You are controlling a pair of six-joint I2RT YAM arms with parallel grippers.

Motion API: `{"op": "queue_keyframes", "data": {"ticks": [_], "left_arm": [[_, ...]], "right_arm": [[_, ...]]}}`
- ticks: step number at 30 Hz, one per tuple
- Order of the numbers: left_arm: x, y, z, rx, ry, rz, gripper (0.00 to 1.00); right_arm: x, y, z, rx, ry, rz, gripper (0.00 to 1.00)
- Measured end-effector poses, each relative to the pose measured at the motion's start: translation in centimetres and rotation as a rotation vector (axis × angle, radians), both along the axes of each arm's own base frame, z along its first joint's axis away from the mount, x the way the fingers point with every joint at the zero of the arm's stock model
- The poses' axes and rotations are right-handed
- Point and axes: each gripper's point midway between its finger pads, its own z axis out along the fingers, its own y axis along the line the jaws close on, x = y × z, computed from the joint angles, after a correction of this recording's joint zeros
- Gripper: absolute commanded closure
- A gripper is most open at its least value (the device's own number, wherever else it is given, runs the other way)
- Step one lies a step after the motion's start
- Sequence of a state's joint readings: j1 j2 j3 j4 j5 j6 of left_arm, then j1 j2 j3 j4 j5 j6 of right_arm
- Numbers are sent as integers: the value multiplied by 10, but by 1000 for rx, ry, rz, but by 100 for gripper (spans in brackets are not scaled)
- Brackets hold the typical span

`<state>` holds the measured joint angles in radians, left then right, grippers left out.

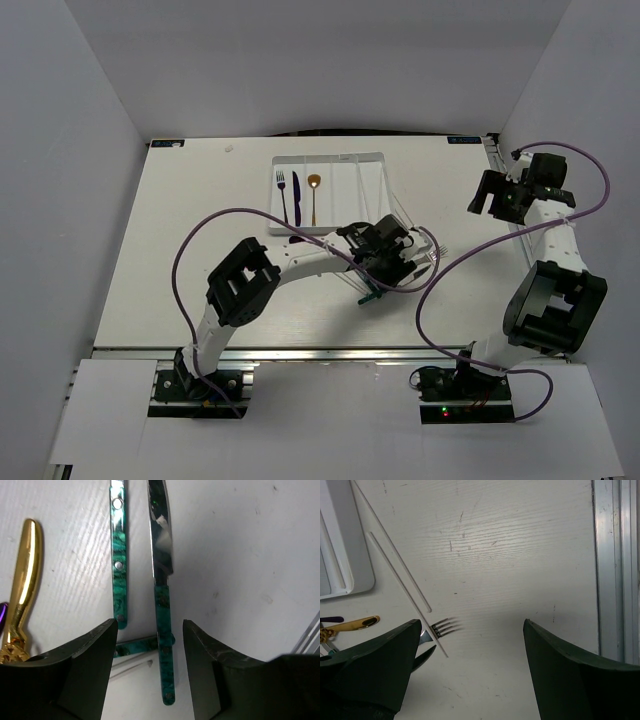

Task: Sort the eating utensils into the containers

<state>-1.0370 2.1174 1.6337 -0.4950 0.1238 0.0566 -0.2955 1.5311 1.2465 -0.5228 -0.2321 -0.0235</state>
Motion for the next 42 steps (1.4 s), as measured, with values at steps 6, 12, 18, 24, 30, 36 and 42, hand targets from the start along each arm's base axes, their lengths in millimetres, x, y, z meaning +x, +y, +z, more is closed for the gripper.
{"op": "queue_keyframes", "data": {"ticks": [6,12,18,24,30,36,42], "left_arm": [[5,-4,-11,18,-6,1,37],[-2,-7,-21,40,-13,-17,37],[-7,-12,-22,47,-36,-20,48],[-5,-12,-23,57,-75,0,62],[0,-12,-25,58,-111,35,80],[0,-10,-23,52,-119,58,98],[-10,9,-19,86,-97,66,100]], "right_arm": [[-1,-1,0,12,0,-6,12],[-3,-9,0,17,3,-32,12],[-4,-11,1,19,7,-41,13],[0,-13,8,17,-3,-42,13],[3,-14,11,15,-9,-41,14],[4,-13,10,23,-6,-38,15],[5,-12,7,39,4,-52,12]]}}
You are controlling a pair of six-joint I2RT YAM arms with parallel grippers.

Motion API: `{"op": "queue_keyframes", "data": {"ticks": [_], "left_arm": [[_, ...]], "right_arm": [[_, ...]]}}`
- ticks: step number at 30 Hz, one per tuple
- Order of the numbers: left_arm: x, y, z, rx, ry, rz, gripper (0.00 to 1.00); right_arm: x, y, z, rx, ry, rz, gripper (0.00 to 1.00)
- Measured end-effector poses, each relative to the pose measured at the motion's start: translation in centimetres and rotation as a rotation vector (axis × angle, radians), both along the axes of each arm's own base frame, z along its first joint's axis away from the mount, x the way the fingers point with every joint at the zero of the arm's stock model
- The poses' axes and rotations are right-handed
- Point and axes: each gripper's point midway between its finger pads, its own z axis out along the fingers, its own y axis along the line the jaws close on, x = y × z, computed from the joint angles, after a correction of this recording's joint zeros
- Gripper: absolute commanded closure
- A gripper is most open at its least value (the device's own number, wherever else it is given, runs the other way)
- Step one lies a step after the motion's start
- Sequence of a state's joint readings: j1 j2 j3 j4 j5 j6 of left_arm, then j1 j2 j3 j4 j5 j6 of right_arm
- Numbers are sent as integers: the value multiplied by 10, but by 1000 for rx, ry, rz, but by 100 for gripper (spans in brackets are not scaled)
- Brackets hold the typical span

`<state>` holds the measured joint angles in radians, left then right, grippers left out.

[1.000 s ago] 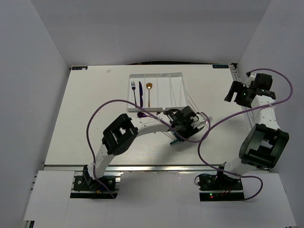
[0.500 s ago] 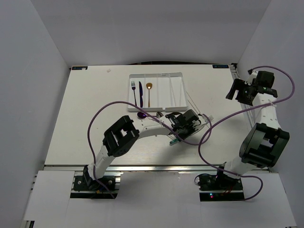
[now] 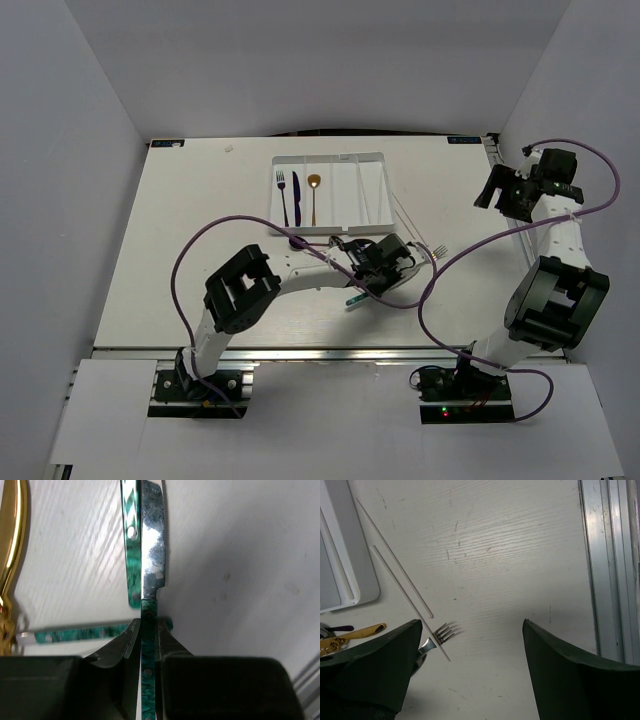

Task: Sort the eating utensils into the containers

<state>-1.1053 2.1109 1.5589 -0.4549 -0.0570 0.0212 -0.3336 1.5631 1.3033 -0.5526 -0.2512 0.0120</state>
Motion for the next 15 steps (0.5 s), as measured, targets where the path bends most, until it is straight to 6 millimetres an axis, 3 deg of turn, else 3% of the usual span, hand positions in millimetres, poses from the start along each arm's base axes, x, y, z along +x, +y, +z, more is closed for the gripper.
{"op": "queue_keyframes", "data": {"ticks": [4,10,13,15], "left_arm": [[-9,17,19,8,12,16,100],[-9,24,98,-137,-10,40,100],[2,34,138,-240,-6,79,100],[23,46,154,-279,11,147,100]], "right_arm": [[4,2,7,19,-19,-8,11],[8,7,14,61,-38,-19,11],[8,8,14,72,-37,-26,11],[9,8,15,77,-37,-31,11]]}}
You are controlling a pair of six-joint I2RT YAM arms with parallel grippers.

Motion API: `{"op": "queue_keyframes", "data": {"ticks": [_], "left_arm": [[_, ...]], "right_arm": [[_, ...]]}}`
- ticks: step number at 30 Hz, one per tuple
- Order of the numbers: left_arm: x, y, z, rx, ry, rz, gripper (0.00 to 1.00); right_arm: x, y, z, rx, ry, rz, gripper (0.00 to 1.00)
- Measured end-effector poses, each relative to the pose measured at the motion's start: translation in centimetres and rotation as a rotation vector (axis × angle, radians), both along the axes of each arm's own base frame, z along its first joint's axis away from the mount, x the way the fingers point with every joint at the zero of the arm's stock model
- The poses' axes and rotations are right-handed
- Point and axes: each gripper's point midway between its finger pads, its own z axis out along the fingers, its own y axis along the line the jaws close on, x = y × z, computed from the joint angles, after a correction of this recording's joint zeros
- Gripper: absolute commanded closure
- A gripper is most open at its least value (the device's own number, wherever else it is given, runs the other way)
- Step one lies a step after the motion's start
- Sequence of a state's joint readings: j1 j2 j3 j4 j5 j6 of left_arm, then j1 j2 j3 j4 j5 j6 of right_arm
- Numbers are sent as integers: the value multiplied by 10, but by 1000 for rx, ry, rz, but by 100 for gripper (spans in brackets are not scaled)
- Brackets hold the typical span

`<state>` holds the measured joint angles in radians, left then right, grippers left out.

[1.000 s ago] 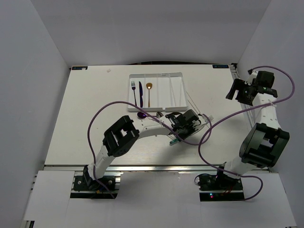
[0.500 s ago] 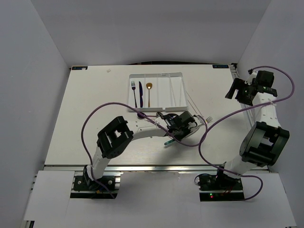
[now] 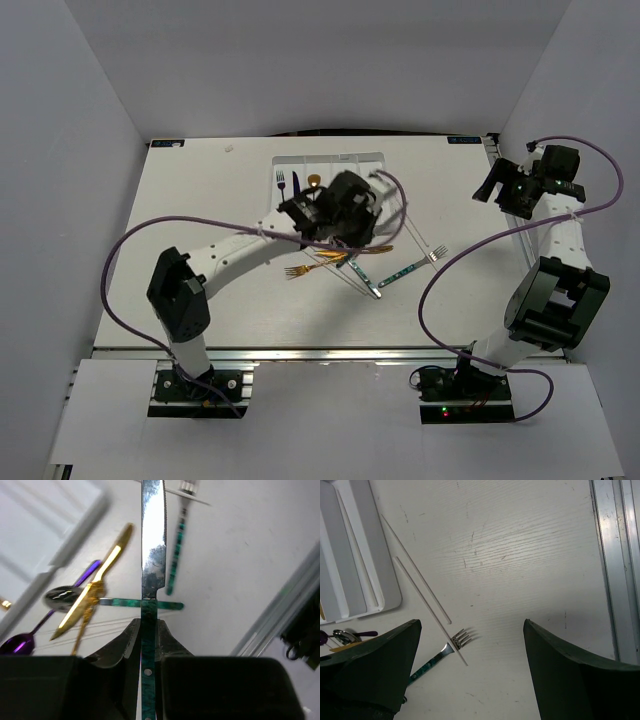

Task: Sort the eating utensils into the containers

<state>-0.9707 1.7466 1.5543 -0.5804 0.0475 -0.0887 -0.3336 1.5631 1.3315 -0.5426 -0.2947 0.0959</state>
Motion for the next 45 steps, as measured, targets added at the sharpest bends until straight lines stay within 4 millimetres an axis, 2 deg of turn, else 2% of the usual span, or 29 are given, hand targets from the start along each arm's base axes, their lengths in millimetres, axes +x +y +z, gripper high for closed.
{"op": "queue_keyframes", "data": {"ticks": [2,5,7,9,12,17,22,26,34,40,45], "left_arm": [[36,15,11,-25,39,115,100],[109,32,26,-81,71,325,100],[152,48,29,-104,60,456,100],[181,61,26,-108,52,568,100],[206,63,14,-114,57,678,100],[223,55,-14,-147,98,774,100],[234,58,-51,-152,114,825,100],[248,56,-69,-165,97,842,100],[267,48,-84,-201,57,831,100],[269,42,-83,-226,54,818,100],[268,39,-98,-220,83,814,100]], "right_arm": [[0,0,1,1,-1,-2,11],[1,-1,2,-3,-4,-5,11],[2,-1,3,-5,-8,-6,11],[3,-2,6,-8,-14,-6,11],[5,-3,9,-12,-23,-8,11],[10,-5,9,-15,-29,-8,11],[11,-6,3,-13,-16,-11,11],[12,-6,3,-14,-17,-11,11],[13,-7,4,-16,-20,-10,11],[13,-7,1,-17,-14,-12,11],[14,-8,-6,-14,4,-14,11]]}}
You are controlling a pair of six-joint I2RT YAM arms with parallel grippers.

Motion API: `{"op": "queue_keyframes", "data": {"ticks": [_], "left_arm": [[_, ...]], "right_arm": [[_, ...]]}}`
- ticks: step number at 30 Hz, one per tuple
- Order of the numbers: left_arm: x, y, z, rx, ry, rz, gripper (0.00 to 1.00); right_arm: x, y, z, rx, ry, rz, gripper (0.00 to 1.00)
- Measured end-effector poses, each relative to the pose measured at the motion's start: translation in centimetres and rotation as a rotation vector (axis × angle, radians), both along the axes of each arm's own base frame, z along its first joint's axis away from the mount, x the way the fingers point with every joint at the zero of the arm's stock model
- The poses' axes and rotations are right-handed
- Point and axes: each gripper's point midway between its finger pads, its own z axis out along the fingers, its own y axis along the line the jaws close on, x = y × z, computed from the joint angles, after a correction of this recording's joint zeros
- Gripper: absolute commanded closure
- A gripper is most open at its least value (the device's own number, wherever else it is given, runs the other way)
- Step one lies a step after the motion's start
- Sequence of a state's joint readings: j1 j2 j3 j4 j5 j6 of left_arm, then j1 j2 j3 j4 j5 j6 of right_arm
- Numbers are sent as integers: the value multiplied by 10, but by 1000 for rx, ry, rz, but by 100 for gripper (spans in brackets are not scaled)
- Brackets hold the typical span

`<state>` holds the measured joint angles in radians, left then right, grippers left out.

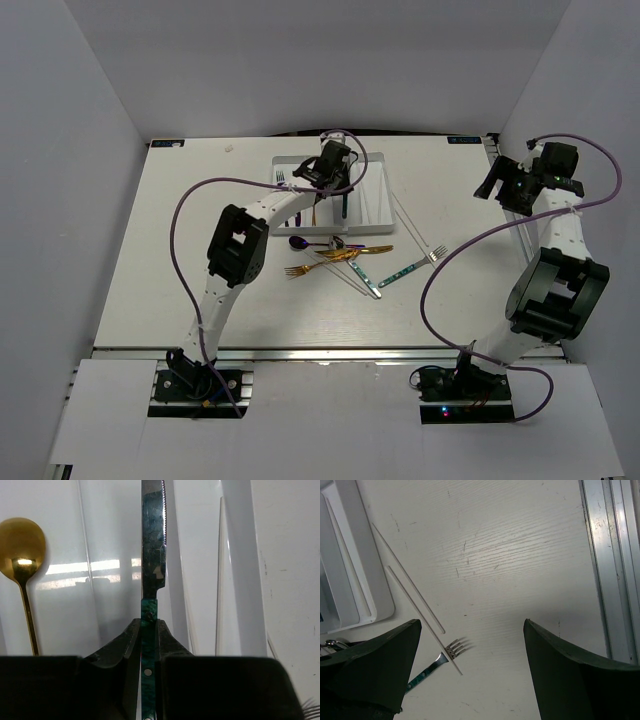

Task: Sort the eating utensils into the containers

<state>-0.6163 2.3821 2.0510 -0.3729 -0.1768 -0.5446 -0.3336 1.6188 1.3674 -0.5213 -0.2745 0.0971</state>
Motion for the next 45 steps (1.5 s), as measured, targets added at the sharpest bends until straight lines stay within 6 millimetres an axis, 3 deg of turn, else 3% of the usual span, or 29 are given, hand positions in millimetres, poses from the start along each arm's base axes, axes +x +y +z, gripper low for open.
{"op": "queue_keyframes", "data": {"ticks": [5,8,10,12,13,14,21,24,30,34,39,45], "left_arm": [[-6,-1,-24,8,50,-9,100],[-11,-1,-32,11,77,-17,89],[-11,-1,-33,8,81,-20,69],[-11,-3,-32,2,80,-22,59],[-12,-3,-32,4,80,-28,48],[-12,-3,-32,5,78,-32,46],[-12,-5,-26,23,59,-77,40],[-20,-8,-13,20,31,-151,49],[-78,-19,34,39,-39,-380,55],[-138,-58,51,52,-95,-597,49],[-203,-107,37,86,-108,-829,33],[-240,-134,-3,162,-53,-951,28]], "right_arm": [[0,-1,-3,0,7,-3,11],[0,-1,-3,0,7,-3,11],[0,-1,-3,0,7,-3,11],[0,-1,-3,0,7,-2,11],[0,-1,-3,0,7,-3,11],[0,-1,-3,1,7,-3,11],[0,-1,-3,1,6,-2,11],[0,-1,-3,0,6,-3,11],[0,-2,-3,-4,9,-13,11],[0,-3,-3,-4,11,-19,11],[1,-3,-2,-4,10,-25,11],[3,-5,1,-7,2,-32,11]]}}
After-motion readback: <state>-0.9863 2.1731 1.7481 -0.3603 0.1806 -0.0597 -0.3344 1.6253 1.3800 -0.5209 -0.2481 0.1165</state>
